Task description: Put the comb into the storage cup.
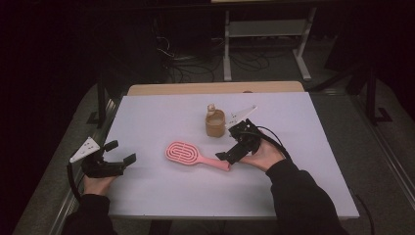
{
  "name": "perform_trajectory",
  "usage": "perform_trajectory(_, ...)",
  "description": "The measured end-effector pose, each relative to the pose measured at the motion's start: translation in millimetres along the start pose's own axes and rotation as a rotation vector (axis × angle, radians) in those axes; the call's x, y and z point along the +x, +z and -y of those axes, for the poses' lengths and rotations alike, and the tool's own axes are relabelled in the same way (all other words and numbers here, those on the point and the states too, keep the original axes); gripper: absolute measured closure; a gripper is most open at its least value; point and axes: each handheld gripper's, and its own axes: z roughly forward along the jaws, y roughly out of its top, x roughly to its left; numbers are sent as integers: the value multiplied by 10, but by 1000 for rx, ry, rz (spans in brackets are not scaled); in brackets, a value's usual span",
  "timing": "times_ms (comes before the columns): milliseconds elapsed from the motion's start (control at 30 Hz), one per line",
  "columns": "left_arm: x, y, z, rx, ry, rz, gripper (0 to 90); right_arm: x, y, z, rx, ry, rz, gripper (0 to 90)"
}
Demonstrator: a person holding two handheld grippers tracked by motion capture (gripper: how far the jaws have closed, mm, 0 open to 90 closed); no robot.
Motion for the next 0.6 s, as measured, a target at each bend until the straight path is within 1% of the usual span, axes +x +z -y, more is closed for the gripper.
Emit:
perform_trajectory(67, 0, 1, 0, 0, 0, 1, 0, 15, 58, -20, 12, -9, -10, 0)
perform_trajectory(233, 2, 2, 0, 0, 0, 2, 0, 35, 126, -44, 30, -15, -20, 0)
perform_trajectory(300, 0, 4, 0, 2, 0, 1, 0, 48, 173, -60, 45, -23, -25, 0)
perform_trajectory(600, -5, 19, 2, 7, 3, 3, 0, 107, 321, -102, 76, -47, -50, 0)
